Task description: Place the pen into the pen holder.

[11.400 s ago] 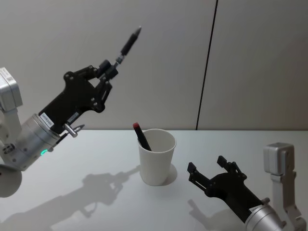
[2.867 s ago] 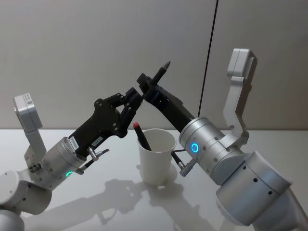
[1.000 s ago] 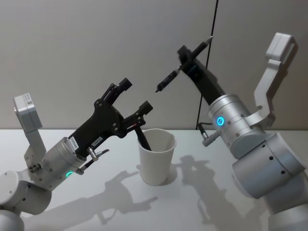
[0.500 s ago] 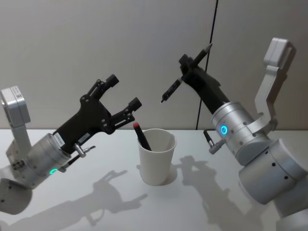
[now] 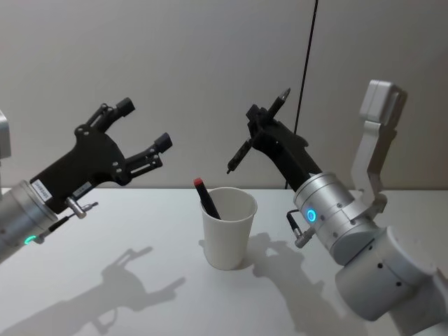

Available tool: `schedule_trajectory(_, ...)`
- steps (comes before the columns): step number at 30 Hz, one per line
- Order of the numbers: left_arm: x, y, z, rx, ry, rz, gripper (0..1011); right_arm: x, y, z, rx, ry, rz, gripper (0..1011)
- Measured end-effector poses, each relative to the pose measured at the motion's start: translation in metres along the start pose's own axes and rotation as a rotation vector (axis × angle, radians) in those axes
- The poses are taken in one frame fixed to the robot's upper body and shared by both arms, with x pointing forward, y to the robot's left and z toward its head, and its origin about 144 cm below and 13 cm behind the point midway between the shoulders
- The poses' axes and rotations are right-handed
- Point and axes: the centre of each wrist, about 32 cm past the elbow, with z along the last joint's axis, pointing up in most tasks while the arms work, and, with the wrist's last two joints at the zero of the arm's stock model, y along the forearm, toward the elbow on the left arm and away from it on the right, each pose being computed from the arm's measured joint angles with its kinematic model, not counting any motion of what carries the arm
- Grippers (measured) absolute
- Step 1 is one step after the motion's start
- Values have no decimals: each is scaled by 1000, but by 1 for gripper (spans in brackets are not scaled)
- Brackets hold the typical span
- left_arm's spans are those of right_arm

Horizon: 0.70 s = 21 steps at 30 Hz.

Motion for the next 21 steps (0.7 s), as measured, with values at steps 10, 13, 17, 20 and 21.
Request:
schedule_trajectory(10, 1, 8, 20, 54, -47, 28, 1003, -5, 4, -20, 57, -60, -32, 135)
schedule_trajectory(13, 1, 10, 23, 63, -55, 33, 1003, -6, 6, -25, 61, -75, -37, 137)
schedule_trajectory(17, 1, 11, 27, 75, -65, 39, 1003, -10, 8, -34, 63, -110, -43, 135)
schedule_trajectory(20, 1, 12, 29, 79, -70, 41, 1003, -12, 10, -39, 60, -132, -50, 137)
schedule_trajectory(21, 1, 12, 30, 81, -71, 42, 1003, -12, 10, -39, 60, -132, -50, 135)
